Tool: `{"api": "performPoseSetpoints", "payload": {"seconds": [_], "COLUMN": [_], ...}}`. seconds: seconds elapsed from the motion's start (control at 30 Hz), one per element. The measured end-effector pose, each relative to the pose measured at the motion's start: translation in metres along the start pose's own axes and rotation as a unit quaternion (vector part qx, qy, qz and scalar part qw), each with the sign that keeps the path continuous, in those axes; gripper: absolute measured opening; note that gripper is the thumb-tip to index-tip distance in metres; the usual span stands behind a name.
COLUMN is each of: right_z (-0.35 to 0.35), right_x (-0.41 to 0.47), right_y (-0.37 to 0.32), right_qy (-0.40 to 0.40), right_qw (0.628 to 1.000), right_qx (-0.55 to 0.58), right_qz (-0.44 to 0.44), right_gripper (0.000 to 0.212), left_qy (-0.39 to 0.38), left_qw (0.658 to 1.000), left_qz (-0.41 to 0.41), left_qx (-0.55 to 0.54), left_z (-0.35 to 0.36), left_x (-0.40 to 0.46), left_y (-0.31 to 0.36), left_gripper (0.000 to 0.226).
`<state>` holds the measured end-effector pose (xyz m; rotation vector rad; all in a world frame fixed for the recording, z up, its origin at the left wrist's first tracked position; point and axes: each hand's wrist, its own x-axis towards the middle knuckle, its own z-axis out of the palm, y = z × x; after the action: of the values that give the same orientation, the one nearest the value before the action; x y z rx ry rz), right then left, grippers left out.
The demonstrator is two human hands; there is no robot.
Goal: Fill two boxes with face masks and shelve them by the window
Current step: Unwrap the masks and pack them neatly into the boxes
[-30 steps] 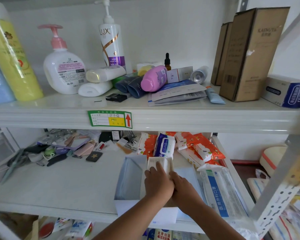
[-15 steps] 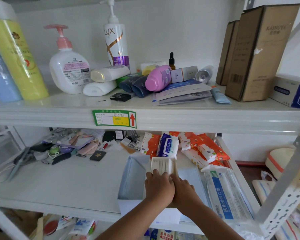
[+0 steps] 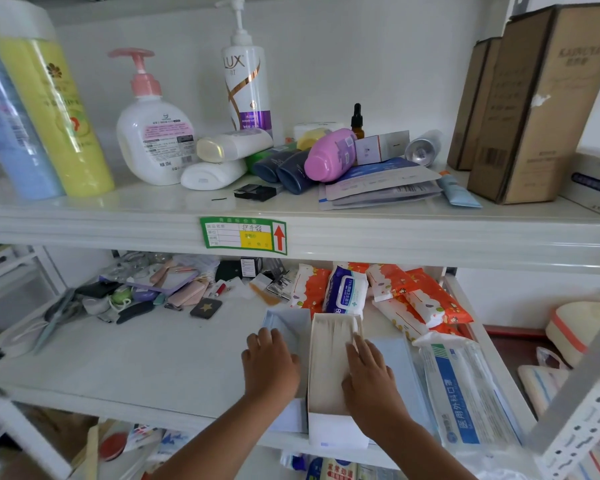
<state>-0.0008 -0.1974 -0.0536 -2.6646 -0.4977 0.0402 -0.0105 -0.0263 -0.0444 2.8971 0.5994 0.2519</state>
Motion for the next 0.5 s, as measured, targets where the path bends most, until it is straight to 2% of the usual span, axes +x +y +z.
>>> {"api": "performPoseSetpoints", "payload": {"seconds": [0.07, 0.23, 0.5], "right_z": [0.003, 0.004, 0.007], "right_x": [0.001, 0.000, 0.000], "right_y": [0.001, 0.003, 0.002], "right_qy": [-0.002, -0.012, -0.007], "right_qw": [1.000, 1.000, 1.000], "right_qx": [-0.011, -0.027, -0.027], "right_qz": [-0.006, -0.007, -0.006], "right_gripper": [0.050, 0.053, 0.053], "left_qy": [-0.005, 0.012, 0.006], "left_qw": [1.000, 1.000, 0.999], "left_qz": [-0.007, 0.004, -0.025], "left_qx": [0.011, -0.015, -0.026], "left_z": [0.005, 0.014, 0.016], "left_x": [-0.001, -0.005, -0.006], "left_y": [-0.012, -0.022, -0.020], "left_gripper": [0.049, 0.062, 0.063]}}
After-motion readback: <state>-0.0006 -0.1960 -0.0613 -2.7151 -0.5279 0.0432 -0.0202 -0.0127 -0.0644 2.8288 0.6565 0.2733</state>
